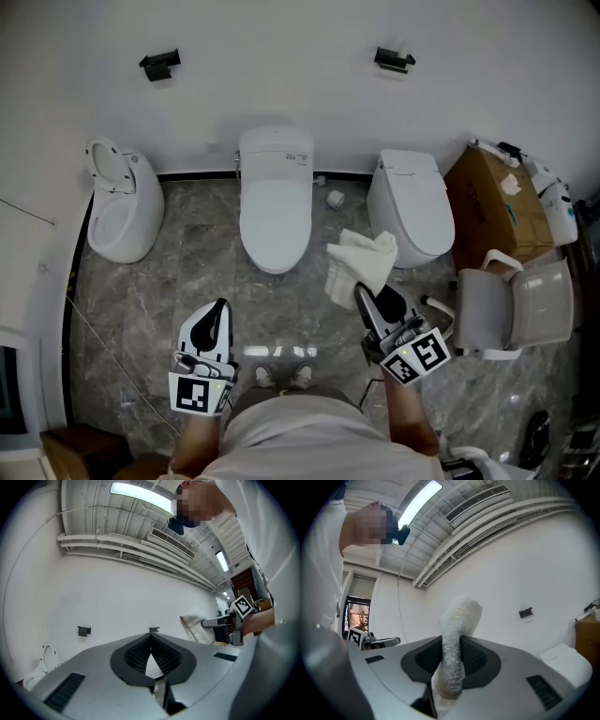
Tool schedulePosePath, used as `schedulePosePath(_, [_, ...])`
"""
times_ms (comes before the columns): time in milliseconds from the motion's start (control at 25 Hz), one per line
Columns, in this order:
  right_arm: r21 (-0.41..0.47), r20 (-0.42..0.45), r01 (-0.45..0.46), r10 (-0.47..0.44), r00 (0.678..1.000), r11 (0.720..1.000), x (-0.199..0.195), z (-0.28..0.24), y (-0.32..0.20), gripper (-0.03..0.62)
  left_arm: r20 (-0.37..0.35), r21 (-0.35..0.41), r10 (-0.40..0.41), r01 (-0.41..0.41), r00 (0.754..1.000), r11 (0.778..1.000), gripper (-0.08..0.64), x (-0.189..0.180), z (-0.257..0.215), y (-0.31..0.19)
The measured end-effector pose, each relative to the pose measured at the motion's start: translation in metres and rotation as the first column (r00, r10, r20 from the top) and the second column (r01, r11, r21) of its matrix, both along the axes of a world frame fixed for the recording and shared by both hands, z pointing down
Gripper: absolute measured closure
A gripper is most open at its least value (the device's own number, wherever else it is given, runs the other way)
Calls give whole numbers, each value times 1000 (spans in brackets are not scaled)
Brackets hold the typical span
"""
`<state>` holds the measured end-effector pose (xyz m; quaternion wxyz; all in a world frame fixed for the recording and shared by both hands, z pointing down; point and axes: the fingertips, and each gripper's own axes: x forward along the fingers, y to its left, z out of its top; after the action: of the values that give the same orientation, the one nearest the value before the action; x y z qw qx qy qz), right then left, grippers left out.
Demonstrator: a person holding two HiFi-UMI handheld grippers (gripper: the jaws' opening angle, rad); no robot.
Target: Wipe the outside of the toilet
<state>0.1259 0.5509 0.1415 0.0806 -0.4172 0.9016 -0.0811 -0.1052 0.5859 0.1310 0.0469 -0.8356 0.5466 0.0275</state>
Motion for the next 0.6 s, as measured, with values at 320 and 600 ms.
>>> schedulePosePath(320, [27,22,45,-45,999,999,8,6,-14,476,7,14,-40,40,999,999,543,14,7,-4])
schedulePosePath(600, [-4,5,15,-15,1000,1000,6,23,-46,476,-19,-21,-6,6,1000,1000,541,12,32,-49])
